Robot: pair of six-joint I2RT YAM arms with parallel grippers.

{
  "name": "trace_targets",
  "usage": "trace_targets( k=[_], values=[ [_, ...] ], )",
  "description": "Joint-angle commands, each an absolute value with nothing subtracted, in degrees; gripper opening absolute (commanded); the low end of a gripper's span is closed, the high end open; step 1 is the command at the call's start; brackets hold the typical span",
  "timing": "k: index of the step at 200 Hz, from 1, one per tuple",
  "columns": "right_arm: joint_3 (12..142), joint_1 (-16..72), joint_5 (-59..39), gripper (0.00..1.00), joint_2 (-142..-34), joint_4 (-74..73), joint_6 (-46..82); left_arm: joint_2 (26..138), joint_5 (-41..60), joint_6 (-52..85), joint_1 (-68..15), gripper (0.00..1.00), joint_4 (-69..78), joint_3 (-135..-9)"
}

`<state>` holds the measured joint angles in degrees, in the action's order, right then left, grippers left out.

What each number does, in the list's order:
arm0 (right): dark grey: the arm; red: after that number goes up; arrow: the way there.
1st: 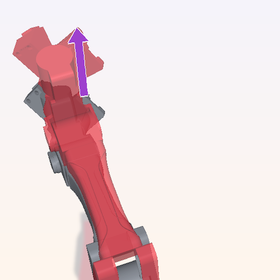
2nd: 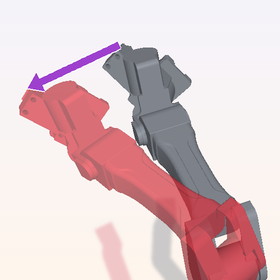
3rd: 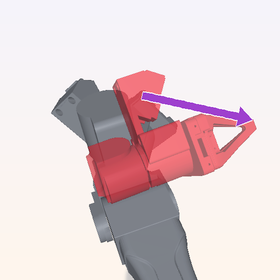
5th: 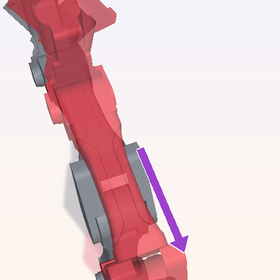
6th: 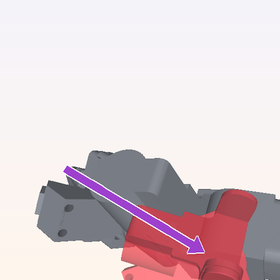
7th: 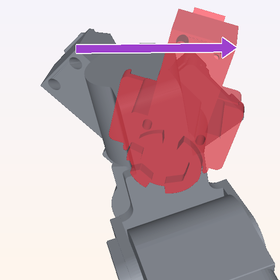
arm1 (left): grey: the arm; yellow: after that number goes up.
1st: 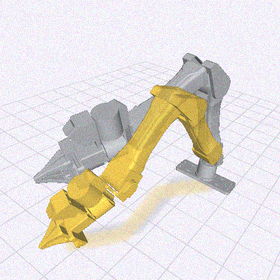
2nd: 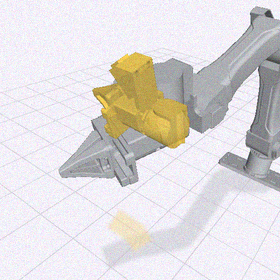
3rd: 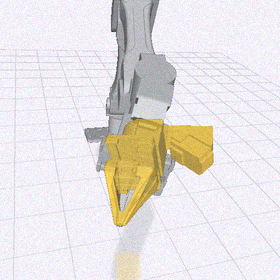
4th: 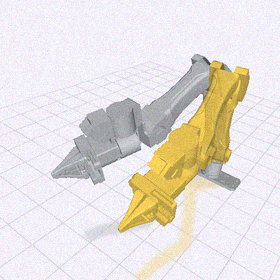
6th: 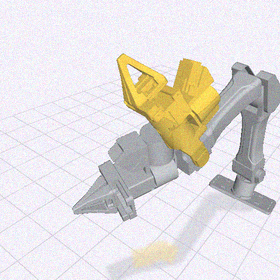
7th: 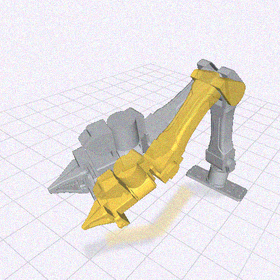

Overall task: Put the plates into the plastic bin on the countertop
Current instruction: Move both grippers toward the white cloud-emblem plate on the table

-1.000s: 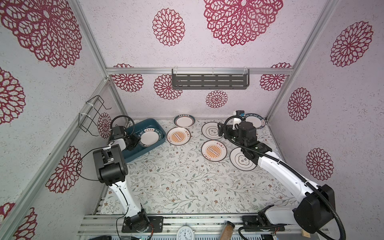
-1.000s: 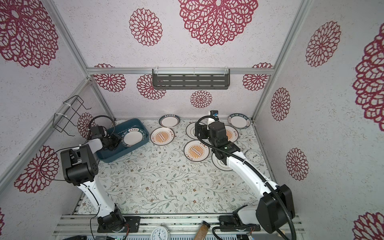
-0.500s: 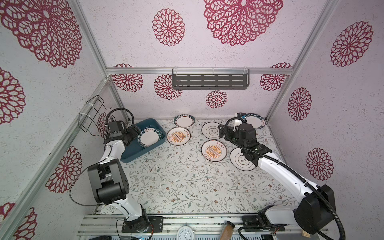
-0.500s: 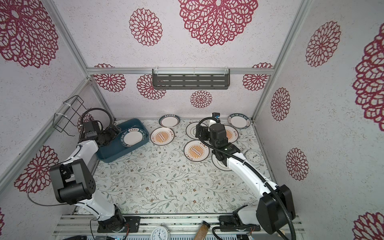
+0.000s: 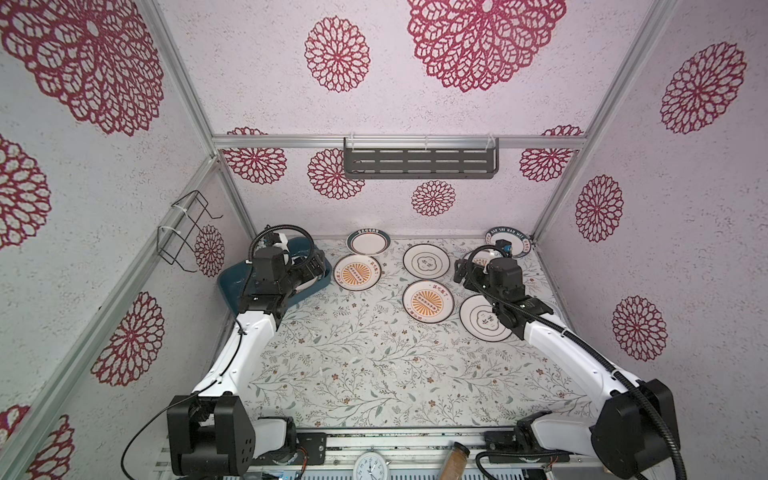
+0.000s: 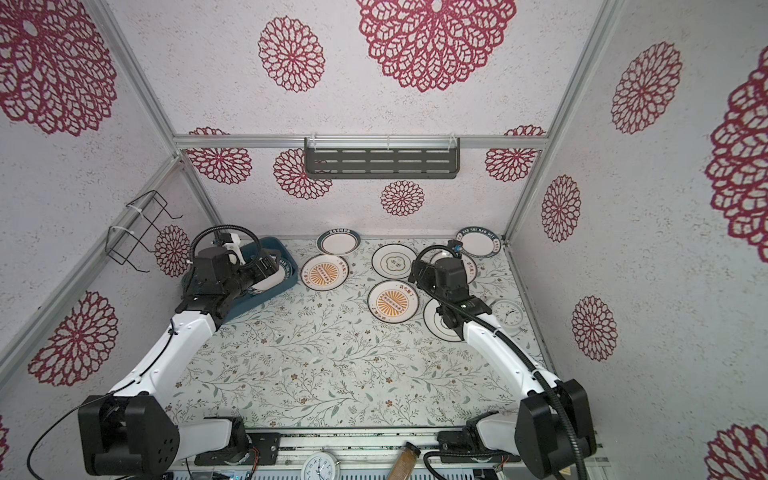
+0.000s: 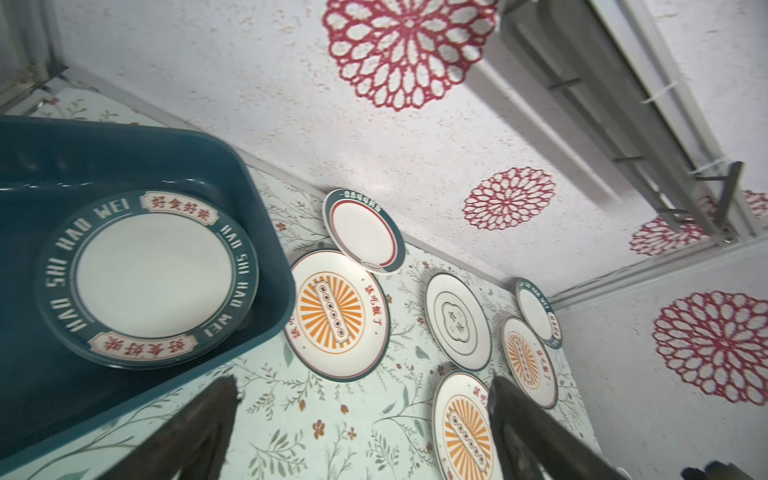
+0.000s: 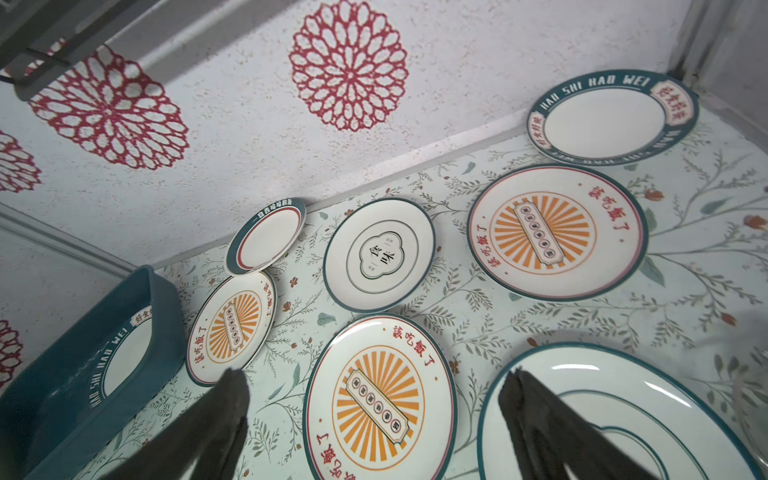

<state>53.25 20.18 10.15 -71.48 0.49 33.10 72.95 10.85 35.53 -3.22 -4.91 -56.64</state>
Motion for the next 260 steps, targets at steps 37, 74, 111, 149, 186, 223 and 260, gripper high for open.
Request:
trace_targets(
  k=[37, 74, 111, 149, 186, 223, 260],
  values=[
    [43.7, 11.3, 6.6, 0.99, -64.3, 3.2, 44.3, 71.4, 6.6, 37.8, -13.9, 0.97, 1.6, -54.8],
    [37.6, 7.6, 4.9, 0.99, -62.8, 4.5, 48.3, 72.1, 5.1, 39.9, -18.2, 0.97, 2.9, -53.4],
    [31.6, 3.6, -1.4, 0.98, -63.4, 0.2, 52.5, 72.8, 5.6, 41.3, -21.3, 0.97, 5.4, -52.6],
    [27.1, 1.6, -1.1, 0.94, -63.0, -0.4, 56.1, 74.7, 5.3, 40.7, -24.8, 0.97, 6.7, -53.5],
    [25.5, 0.8, 1.8, 0.94, -60.9, 2.9, 56.1, 77.9, 5.9, 41.8, -27.7, 0.97, 9.4, -54.1],
    [22.8, -0.7, -2.3, 0.85, -62.7, -3.5, 56.7, 82.9, 7.9, 44.0, -30.4, 0.97, 12.9, -55.7],
    [21.4, -1.1, -2.5, 0.78, -65.7, -7.3, 57.4, 87.8, 8.3, 43.9, -32.9, 0.97, 13.1, -58.4]
  ],
)
